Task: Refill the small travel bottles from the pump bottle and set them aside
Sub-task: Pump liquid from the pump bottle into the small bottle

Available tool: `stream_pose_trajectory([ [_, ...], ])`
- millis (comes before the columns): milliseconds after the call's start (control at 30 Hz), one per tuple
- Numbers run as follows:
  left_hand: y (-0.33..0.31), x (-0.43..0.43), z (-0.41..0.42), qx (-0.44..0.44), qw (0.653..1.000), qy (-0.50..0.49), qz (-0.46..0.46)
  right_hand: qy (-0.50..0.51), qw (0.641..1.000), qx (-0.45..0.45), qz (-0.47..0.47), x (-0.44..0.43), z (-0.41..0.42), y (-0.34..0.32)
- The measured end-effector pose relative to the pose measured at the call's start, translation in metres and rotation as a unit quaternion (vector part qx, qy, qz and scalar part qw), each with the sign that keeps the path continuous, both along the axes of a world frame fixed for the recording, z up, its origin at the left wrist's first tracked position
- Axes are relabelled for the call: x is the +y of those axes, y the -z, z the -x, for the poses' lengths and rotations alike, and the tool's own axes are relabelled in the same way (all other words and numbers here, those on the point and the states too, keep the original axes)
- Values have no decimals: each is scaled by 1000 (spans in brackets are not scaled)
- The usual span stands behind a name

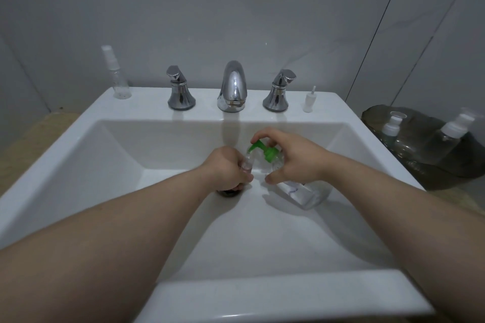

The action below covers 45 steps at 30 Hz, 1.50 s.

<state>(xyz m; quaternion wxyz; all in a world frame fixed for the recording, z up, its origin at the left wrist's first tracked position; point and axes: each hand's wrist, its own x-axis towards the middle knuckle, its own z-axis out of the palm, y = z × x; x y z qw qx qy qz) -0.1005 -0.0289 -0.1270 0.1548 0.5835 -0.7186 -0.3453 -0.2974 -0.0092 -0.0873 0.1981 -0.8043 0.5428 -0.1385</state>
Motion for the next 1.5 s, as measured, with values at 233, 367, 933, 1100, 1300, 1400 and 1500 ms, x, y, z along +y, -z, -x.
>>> stream_pose_trajectory([
  [233,3,0,1,11,1000,11,-6,8,1000,-3,2,3,-1,-3],
  [367,5,-1,1,9,1000,20,-4,10,1000,-7,4,3,-2,-4],
  [933,3,-4,1,18,1000,0,4,5,1000,-24,-17,2,3,-6],
  [1100,7,-6,3,36,999,0,-7,15,999,-35,-26,2,4,-8],
  [1300,9,-9,2,50,999,-5,-13,31,998,-52,-19,3,2,-7],
  [1400,10,-9,2,47,999,-3,-11,39,997,-63,-21,3,1,-7],
  [1500,11,-9,2,51,999,-4,-13,44,997,-66,-26,4,1,-8],
])
